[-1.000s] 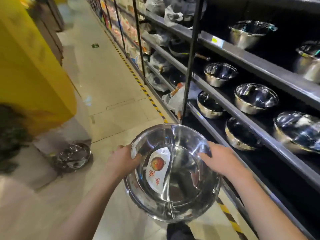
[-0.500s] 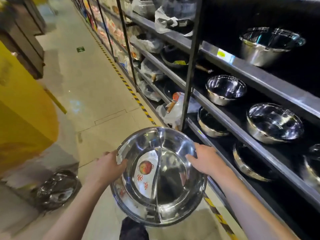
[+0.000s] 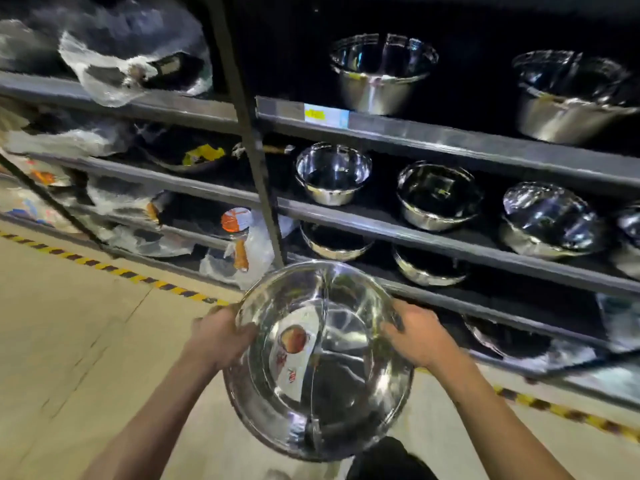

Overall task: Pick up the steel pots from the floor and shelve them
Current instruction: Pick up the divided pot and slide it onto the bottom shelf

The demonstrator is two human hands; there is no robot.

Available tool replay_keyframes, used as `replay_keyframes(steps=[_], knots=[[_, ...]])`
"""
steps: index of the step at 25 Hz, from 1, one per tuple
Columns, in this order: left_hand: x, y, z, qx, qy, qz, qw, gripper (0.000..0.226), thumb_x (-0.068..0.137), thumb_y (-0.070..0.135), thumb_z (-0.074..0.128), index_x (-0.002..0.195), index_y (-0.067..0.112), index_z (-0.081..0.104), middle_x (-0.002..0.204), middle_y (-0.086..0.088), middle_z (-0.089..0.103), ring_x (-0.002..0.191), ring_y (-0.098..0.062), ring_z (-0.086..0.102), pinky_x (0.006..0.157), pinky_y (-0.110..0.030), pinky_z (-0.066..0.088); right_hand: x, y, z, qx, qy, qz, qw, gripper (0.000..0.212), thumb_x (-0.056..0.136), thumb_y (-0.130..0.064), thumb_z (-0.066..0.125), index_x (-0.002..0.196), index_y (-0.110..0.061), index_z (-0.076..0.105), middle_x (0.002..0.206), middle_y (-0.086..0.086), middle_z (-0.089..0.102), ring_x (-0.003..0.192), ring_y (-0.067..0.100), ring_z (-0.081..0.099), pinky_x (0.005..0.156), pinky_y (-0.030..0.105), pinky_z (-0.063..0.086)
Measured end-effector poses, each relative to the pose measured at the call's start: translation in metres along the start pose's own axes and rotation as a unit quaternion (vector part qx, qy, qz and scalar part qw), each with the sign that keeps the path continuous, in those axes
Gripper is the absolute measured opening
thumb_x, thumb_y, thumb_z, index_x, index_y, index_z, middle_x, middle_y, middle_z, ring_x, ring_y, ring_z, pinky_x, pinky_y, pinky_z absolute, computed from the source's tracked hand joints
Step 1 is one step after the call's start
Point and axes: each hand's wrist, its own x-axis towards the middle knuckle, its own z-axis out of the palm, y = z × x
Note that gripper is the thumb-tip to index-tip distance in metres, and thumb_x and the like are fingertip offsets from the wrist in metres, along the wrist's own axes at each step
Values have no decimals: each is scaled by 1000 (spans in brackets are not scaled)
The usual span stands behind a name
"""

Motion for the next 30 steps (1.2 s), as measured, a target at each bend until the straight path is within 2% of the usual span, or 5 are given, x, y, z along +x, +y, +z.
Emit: replay_keyframes(steps=[6,15,20,26,30], knots=[[72,40,15,10,-81,88,993,40,95,48,54,120,19,67,113,-14,71,109,-34,64,97,-46,48,-20,26,41,82,40,148,985,44,93,-45,50,132,-25,50,120,5,64,116,34,56,98,45,45],[181,30,95,51,-147,61,986,45,93,44,55,128,16,59,123,-16,62,124,-39,51,108,-52,38,98,69,110,58,-43,185,980,56,97,-44,48,147,-20,40,135,11,56,129,40,47,105,56,41],[276,-13,210,82,-163,94,979,45,93,41,56,129,14,58,119,-17,62,123,-39,49,107,-52,35,184,115,214,43,-55,210,975,62,98,-40,51,152,-16,31,143,14,48,132,44,39,104,57,40],[381,-67,380,72,-162,65,982,46,95,42,53,128,11,54,125,-18,61,124,-40,50,107,-49,35,263,170,359,110,-36,249,962,67,88,-41,48,151,-32,28,138,6,50,120,39,42,93,54,44],[448,-79,447,80,-165,44,982,56,92,47,56,136,14,49,127,-20,60,121,-44,52,104,-51,39,340,213,414,77,-33,240,967,52,87,-30,51,137,-20,48,130,13,57,120,41,50,97,51,48]])
